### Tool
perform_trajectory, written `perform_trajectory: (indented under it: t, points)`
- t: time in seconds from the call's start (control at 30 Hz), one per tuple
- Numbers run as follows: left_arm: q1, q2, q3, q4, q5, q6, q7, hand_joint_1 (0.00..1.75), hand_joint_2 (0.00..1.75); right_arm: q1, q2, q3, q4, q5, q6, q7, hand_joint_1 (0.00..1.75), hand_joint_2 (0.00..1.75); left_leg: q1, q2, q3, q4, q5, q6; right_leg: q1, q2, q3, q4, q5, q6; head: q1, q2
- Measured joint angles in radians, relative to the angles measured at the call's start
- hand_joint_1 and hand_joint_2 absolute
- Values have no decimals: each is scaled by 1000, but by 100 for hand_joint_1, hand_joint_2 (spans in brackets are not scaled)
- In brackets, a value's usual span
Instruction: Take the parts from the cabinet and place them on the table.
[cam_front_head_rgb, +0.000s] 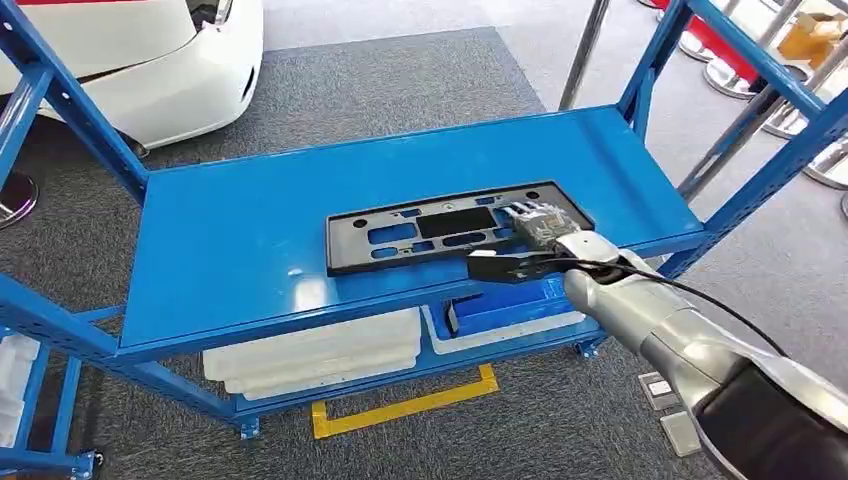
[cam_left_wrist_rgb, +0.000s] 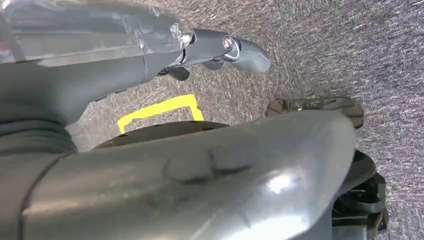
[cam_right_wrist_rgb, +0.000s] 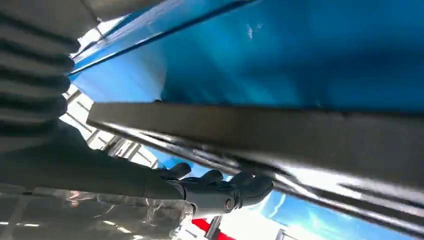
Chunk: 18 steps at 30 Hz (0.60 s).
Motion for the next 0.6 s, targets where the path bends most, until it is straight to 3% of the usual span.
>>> perform_trajectory:
  t: [0.3,0.33,0.37,0.6]
  points:
    - [0,0,0,0,5,-5,-12,0,0,-6,-1,44,43,26,-5,-7,0,175,0,0,1,0,0,0,0,0,1,0,0,0,3,0]
    - [0,0,0,0,8,-4,-13,0,0,-6,-1,48,48,36,-11,-8,138,175,0,0,1,0,0,0,0,0,1,0,0,0,3,0]
    - [0,0,0,0,8,-3,-15,0,0,-7,-1,52,51,44,-15,-8,175,175,0,0,1,0,0,0,0,0,1,0,0,0,4,0]
    - [0,-2,0,0,10,4,-16,0,0,-8,3,79,63,76,-42,-10,175,175,0,1,2,0,0,0,0,1,2,0,0,0,12,0]
